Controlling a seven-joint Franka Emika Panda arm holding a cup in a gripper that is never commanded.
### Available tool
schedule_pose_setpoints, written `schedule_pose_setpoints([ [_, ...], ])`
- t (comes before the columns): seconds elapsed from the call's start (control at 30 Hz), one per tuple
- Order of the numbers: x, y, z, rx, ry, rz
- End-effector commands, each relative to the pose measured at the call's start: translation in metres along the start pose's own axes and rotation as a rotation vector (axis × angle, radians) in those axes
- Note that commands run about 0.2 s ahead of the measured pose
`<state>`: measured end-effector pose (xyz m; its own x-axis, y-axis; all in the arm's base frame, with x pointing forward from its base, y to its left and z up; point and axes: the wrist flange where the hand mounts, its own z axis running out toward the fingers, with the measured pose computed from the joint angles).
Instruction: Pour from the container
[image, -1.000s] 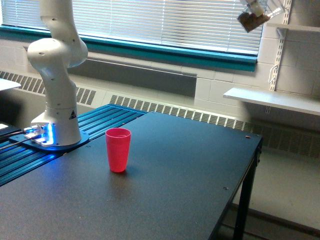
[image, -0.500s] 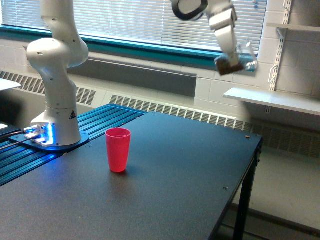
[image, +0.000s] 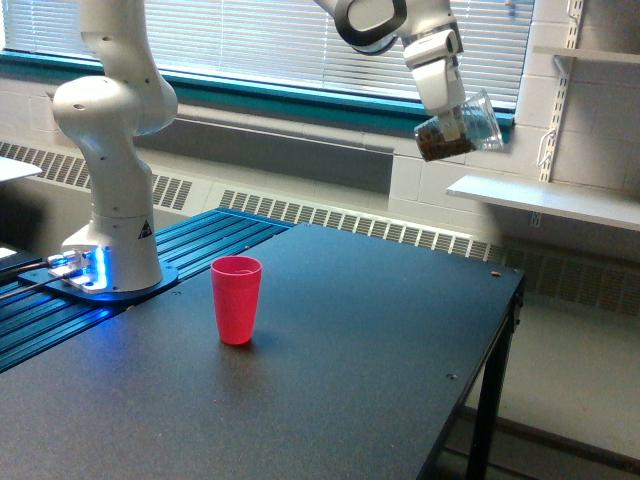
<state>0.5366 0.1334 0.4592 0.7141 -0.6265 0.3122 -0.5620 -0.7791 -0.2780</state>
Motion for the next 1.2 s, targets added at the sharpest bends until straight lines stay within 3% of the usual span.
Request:
schedule_pose_setpoints([
  [0.03, -0.011, 0.007, -0.005, -0.028, 0.018, 0.063],
  [0.8, -0.083, 0.041, -0.021, -0.168, 0.008, 0.140],
  [1.2, -0.111, 0.055, -0.023, -0.213, 0.009, 0.204],
])
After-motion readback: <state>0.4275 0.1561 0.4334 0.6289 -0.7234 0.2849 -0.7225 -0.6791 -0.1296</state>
